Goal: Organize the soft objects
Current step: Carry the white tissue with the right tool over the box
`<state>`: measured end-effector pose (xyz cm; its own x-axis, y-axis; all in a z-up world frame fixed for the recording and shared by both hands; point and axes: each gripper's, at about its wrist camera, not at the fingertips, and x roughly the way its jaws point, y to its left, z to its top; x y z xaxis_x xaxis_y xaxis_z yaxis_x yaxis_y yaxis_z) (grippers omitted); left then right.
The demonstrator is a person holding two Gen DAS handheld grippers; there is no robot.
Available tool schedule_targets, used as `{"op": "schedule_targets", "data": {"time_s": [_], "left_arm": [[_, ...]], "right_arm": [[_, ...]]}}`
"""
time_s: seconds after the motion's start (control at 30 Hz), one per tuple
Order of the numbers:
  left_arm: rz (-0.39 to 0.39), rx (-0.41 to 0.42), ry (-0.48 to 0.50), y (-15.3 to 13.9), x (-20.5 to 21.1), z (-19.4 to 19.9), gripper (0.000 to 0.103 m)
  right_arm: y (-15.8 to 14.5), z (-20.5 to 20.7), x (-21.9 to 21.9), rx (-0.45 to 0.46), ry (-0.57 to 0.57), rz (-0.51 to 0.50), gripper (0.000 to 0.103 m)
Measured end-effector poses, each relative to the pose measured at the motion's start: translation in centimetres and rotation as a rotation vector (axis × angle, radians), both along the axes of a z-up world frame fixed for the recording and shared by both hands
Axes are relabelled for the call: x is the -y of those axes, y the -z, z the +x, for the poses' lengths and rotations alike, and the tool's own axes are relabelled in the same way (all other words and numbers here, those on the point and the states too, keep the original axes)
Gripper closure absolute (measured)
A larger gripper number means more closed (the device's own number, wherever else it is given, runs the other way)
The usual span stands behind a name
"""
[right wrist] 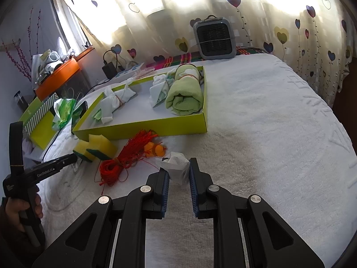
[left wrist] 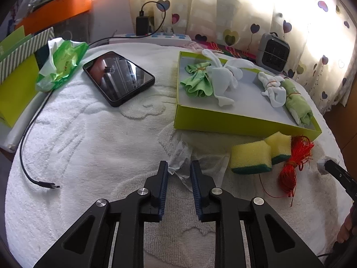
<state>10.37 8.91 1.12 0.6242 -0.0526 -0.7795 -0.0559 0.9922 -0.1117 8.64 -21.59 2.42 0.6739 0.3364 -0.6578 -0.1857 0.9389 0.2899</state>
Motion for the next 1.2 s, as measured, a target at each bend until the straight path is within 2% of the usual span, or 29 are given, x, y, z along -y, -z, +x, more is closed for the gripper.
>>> {"op": "schedule_targets", "data": {"time_s": [0.53, 1.2], "left_arm": [[-0.033, 0.03, 0.013, -0.6, -0.2, -0.6, 0.096], [-0.065, 0.103, 0.016, -3.7, -1.1, -1.3, 0.096]], "right_arm": [[0.1, -0.2, -0.1, 0.002, -0.001, -0.003, 0.085], [-1.4, -0.4, -0.4, 0.038, -0.013, -0.005, 0.085]]}}
